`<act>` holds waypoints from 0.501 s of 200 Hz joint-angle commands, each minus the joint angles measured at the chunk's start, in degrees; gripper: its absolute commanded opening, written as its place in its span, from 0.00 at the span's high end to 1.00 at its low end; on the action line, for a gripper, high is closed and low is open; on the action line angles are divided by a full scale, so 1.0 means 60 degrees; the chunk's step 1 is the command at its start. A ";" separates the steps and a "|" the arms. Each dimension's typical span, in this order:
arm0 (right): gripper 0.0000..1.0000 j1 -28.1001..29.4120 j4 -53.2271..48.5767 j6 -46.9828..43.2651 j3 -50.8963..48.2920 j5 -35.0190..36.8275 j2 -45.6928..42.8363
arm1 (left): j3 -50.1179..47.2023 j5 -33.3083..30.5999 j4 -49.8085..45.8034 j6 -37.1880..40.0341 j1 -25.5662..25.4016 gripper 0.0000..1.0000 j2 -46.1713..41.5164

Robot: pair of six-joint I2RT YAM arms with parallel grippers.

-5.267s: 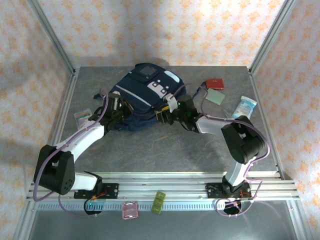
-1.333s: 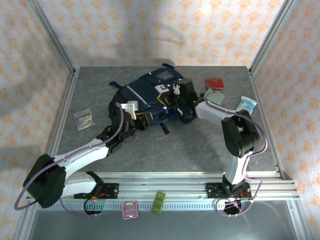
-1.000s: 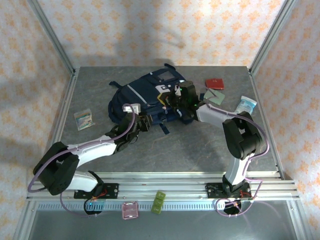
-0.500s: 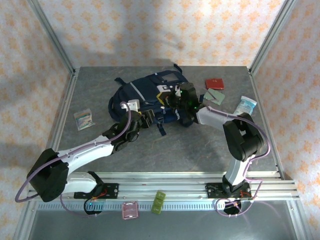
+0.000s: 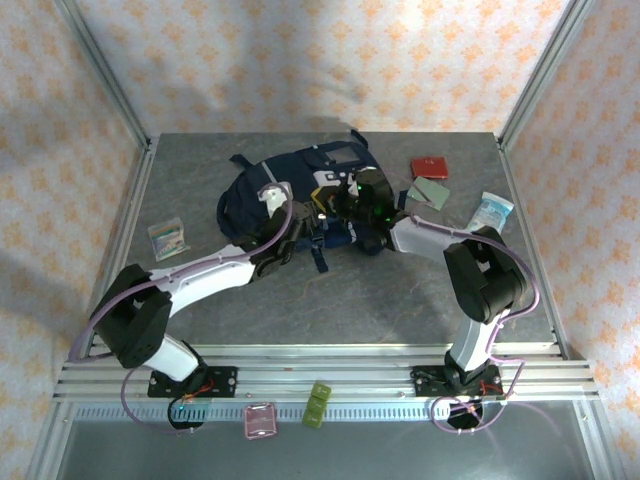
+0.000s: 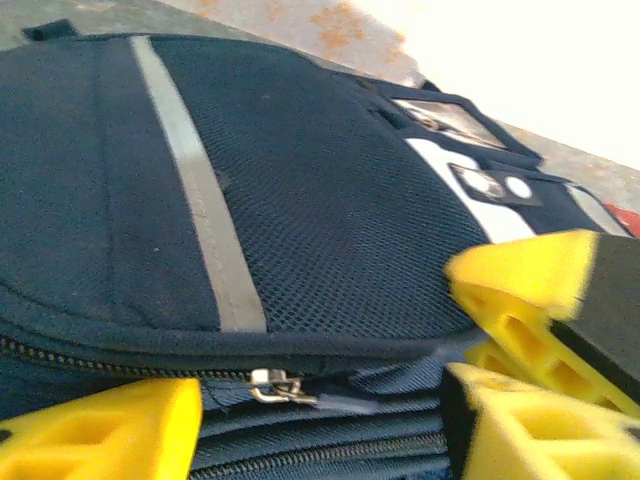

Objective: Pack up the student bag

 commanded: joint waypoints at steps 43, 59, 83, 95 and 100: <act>1.00 0.0209 0.2382 0.0080 0.0308 -0.0687 -0.1211 | 0.0064 -0.0802 -0.0620 0.0511 0.0193 0.67 0.0280; 1.00 0.0220 0.2419 0.0127 0.0338 -0.0795 -0.1164 | 0.0045 -0.0431 -0.0483 0.0804 0.0375 0.56 0.0322; 1.00 0.0279 0.2513 0.0148 0.0318 -0.0899 -0.1159 | 0.0194 -0.0185 -0.0204 0.1041 0.0491 0.41 0.0533; 1.00 0.0361 0.2508 0.0127 0.0302 -0.0906 -0.1137 | 0.0397 0.0010 -0.0058 0.1203 0.0513 0.41 0.0731; 1.00 0.0376 0.2493 0.0100 0.0305 -0.0914 -0.1117 | 0.0490 0.0046 -0.0056 0.1214 0.0531 0.42 0.0828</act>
